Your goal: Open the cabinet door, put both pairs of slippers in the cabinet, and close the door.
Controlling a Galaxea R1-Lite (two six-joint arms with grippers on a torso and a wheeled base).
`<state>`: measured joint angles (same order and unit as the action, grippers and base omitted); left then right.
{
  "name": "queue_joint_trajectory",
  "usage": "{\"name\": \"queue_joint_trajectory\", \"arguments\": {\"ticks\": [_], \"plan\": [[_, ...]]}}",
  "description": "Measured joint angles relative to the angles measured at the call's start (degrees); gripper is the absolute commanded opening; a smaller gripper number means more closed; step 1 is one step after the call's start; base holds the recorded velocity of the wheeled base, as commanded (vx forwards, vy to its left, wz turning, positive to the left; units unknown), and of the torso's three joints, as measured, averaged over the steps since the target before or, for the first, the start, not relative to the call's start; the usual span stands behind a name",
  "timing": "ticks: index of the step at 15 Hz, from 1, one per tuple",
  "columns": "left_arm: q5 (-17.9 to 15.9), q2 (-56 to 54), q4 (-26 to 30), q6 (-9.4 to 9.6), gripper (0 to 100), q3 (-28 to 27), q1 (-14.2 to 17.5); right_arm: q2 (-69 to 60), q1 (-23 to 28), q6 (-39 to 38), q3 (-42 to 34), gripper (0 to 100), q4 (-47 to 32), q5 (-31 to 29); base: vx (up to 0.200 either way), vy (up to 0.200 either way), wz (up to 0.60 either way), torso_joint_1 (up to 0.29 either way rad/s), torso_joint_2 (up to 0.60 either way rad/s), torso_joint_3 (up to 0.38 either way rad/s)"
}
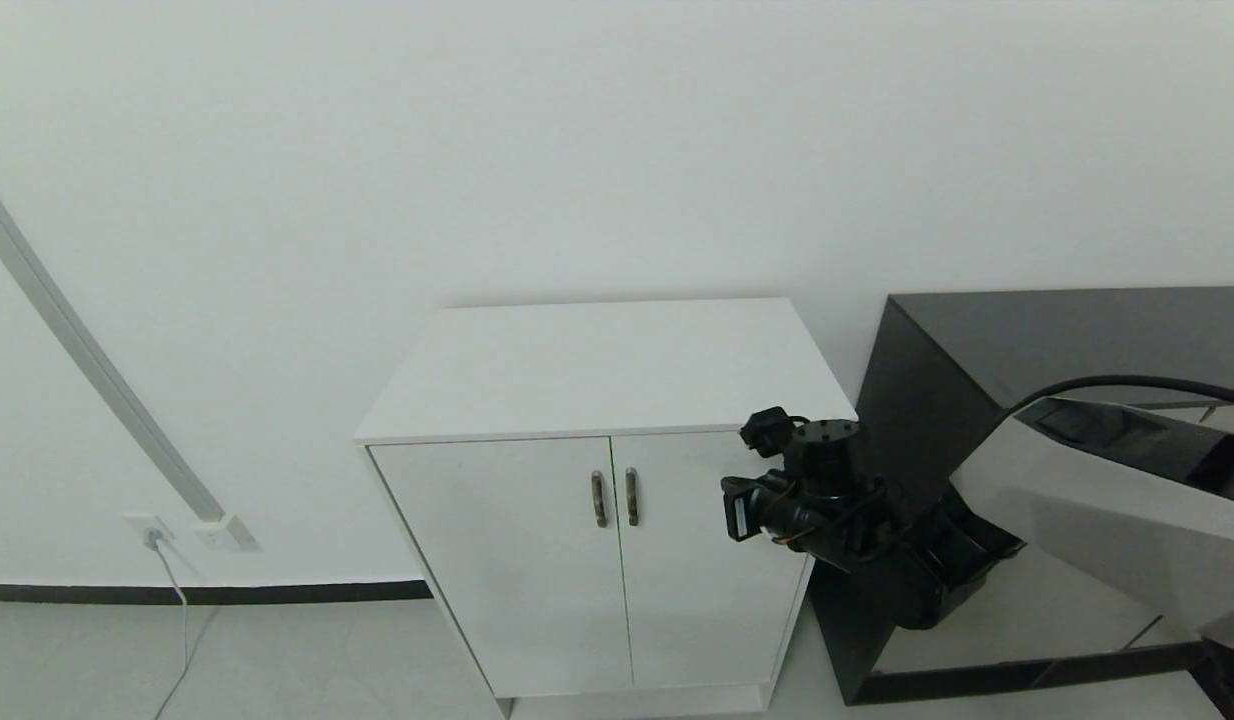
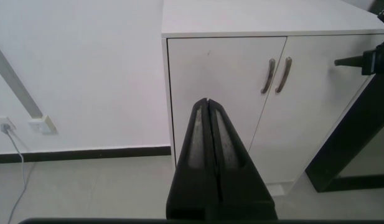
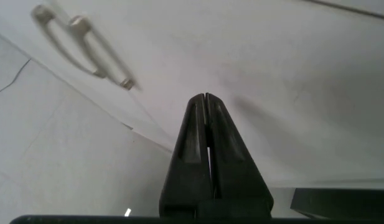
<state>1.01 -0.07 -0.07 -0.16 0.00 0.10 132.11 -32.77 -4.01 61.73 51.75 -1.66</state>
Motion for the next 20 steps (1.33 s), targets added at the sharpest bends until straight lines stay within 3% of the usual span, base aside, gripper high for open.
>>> {"name": "queue_joint_trajectory", "arguments": {"ticks": [5,11,14,20], "plan": [[0.0,0.0,0.0,0.0,0,0.0,0.0,-9.5,-1.9,0.0,-12.5,0,5.3,-0.1,0.0,0.0,0.0,0.0,0.0,0.0],[0.0,0.0,0.0,0.06,0,0.0,0.1,-22.5,-0.7,0.3,-25.1,0,6.4,-7.4,0.0,0.0,0.0,0.0,0.0,0.0],[-0.1,0.0,0.0,0.02,0,0.0,0.0,-27.3,2.8,0.4,-29.4,0,6.4,-8.6,0.0,0.0,0.0,0.0,0.0,0.0],[-0.1,0.0,0.0,0.0,0,0.0,0.0,-35.0,16.0,2.8,-38.3,0,6.3,-12.1,0.0,0.0,0.0,0.0,0.0,0.0]]}}
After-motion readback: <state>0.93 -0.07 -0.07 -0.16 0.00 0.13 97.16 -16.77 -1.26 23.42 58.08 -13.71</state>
